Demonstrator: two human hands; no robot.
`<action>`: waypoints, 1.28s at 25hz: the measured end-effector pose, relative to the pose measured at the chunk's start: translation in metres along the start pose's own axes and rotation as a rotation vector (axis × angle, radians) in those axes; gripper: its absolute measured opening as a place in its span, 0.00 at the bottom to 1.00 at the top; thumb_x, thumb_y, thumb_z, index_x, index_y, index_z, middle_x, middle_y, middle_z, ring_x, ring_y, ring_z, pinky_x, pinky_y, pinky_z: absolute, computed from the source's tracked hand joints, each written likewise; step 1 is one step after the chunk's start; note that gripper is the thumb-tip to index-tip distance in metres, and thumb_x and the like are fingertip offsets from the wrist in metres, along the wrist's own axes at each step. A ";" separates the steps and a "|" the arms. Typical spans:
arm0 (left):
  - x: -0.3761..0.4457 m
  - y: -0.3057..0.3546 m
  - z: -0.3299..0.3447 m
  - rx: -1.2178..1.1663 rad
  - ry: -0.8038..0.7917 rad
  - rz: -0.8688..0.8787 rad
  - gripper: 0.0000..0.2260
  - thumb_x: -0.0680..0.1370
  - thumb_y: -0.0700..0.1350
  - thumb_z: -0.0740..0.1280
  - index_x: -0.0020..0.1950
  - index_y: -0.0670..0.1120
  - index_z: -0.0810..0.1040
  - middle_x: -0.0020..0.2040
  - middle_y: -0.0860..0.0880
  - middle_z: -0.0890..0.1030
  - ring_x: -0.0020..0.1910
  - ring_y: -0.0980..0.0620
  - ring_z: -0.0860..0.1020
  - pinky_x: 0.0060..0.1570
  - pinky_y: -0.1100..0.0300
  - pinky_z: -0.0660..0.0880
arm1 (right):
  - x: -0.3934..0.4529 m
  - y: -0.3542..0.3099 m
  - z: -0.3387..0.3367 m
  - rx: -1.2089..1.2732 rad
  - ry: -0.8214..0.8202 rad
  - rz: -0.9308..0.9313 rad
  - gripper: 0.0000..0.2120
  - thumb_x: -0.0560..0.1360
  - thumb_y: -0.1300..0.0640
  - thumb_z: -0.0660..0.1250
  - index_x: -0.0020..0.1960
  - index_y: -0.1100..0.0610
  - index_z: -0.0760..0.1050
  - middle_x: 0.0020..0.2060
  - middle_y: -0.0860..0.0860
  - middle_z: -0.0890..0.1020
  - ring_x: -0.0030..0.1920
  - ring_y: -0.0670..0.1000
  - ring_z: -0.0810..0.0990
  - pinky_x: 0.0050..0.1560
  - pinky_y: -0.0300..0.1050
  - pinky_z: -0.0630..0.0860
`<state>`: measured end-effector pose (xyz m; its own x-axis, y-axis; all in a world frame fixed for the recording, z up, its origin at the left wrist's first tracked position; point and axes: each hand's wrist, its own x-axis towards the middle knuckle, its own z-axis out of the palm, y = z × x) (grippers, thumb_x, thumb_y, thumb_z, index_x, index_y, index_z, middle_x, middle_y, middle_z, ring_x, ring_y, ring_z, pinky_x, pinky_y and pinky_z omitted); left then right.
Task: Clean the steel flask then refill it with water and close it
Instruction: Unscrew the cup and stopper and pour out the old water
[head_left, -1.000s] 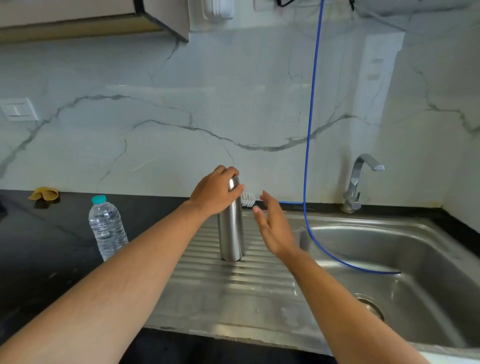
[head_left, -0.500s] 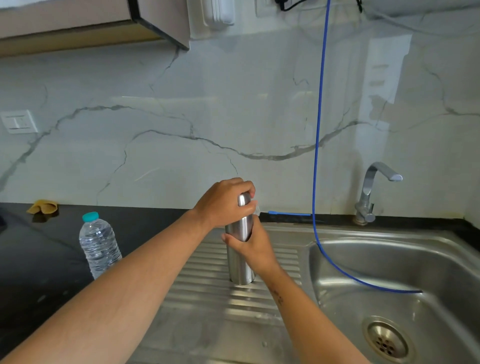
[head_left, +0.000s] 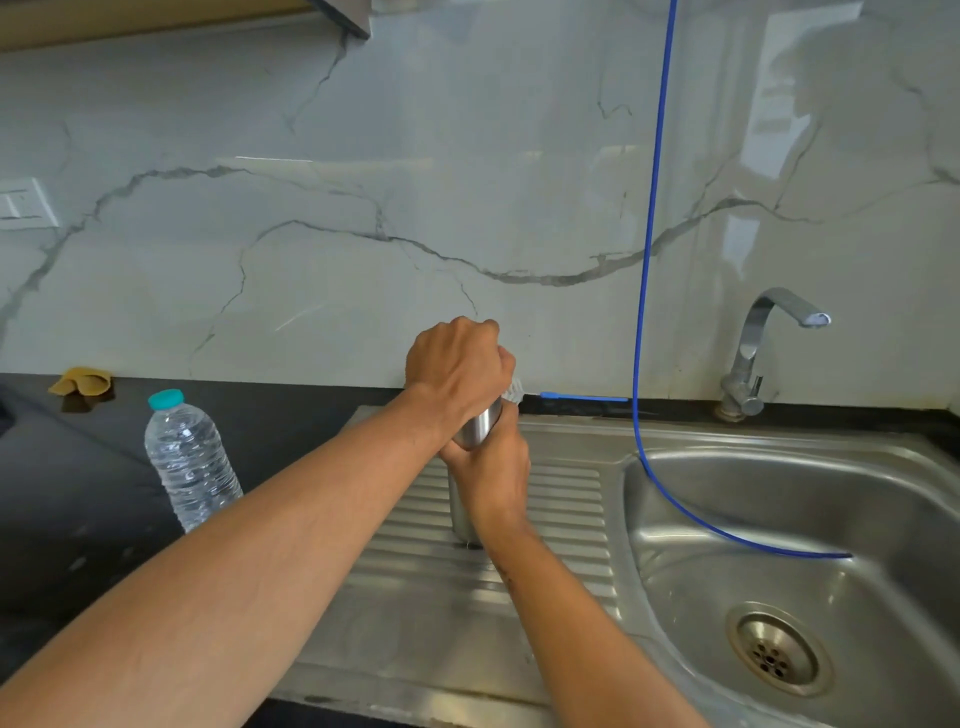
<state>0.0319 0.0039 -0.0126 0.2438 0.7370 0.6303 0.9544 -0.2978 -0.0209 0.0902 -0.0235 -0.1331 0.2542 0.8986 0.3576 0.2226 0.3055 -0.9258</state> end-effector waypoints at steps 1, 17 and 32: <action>-0.001 -0.001 -0.001 0.001 -0.012 -0.015 0.13 0.82 0.50 0.60 0.46 0.44 0.77 0.34 0.50 0.71 0.33 0.49 0.72 0.34 0.57 0.64 | -0.002 -0.002 0.001 -0.003 -0.001 0.000 0.28 0.70 0.45 0.80 0.59 0.44 0.65 0.47 0.43 0.80 0.44 0.43 0.82 0.37 0.35 0.76; -0.124 -0.030 0.073 -1.458 -0.145 -0.559 0.18 0.70 0.48 0.63 0.58 0.48 0.79 0.48 0.52 0.85 0.49 0.49 0.81 0.46 0.58 0.76 | 0.036 -0.081 -0.057 -0.080 -0.293 -0.080 0.37 0.70 0.35 0.76 0.72 0.49 0.68 0.60 0.45 0.79 0.57 0.44 0.81 0.58 0.44 0.80; -0.122 -0.003 0.105 -1.246 -0.046 -0.541 0.25 0.68 0.45 0.82 0.60 0.55 0.75 0.48 0.52 0.84 0.44 0.57 0.83 0.45 0.57 0.83 | 0.089 -0.135 -0.069 -0.826 -0.757 -0.455 0.18 0.75 0.49 0.73 0.64 0.49 0.79 0.57 0.47 0.81 0.54 0.48 0.78 0.51 0.39 0.73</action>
<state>0.0169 -0.0215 -0.1712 -0.0793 0.9477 0.3091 0.1494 -0.2952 0.9437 0.1474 -0.0062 0.0322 -0.5576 0.8026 0.2118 0.7530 0.5965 -0.2778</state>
